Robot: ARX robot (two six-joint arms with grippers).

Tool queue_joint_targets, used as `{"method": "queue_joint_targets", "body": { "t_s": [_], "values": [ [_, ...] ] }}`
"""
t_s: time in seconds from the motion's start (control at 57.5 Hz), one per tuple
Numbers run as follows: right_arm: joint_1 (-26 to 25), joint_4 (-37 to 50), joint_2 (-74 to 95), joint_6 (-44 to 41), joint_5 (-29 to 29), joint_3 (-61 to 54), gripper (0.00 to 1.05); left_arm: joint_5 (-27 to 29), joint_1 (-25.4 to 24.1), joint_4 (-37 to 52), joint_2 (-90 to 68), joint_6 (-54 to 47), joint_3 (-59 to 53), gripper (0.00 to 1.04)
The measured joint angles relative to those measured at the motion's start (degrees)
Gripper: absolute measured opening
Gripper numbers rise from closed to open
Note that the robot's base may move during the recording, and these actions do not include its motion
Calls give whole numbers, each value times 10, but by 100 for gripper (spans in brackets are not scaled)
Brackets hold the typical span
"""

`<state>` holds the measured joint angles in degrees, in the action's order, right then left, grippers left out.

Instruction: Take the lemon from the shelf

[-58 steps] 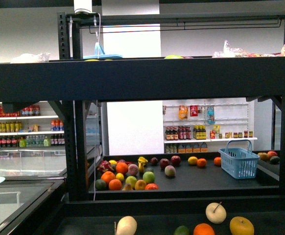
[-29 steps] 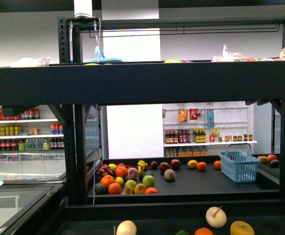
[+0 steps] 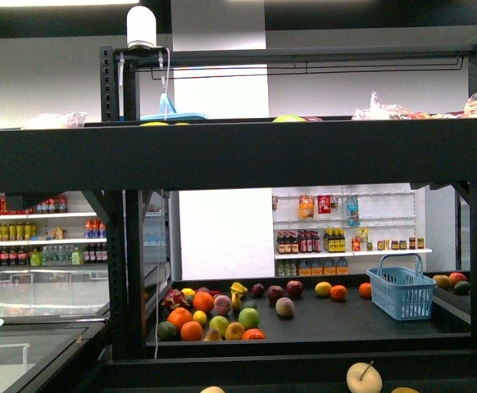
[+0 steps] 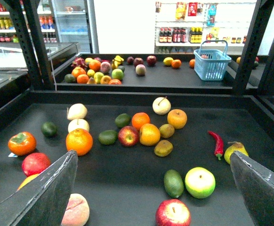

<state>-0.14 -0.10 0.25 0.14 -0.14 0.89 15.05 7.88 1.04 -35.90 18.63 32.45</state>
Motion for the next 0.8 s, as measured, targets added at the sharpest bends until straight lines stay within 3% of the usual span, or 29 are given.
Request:
{"method": "queue_joint_targets", "body": {
  "t_s": [0.087,0.226,0.33,0.574,0.8],
  "values": [
    [0,0,0,0,0,0,97,68,87,-9,27,-18,-18,95],
    [0,0,0,0,0,0,97,113,179,51,87,-132,-104,69],
    [0,0,0,0,0,0,97,137,209,86,116,-162,-169,51],
    [0,0,0,0,0,0,97,34,116,71,196,-177,-241,3],
    [0,0,0,0,1,0,97,-39,37,-6,304,-180,-270,3]
  ]
}}
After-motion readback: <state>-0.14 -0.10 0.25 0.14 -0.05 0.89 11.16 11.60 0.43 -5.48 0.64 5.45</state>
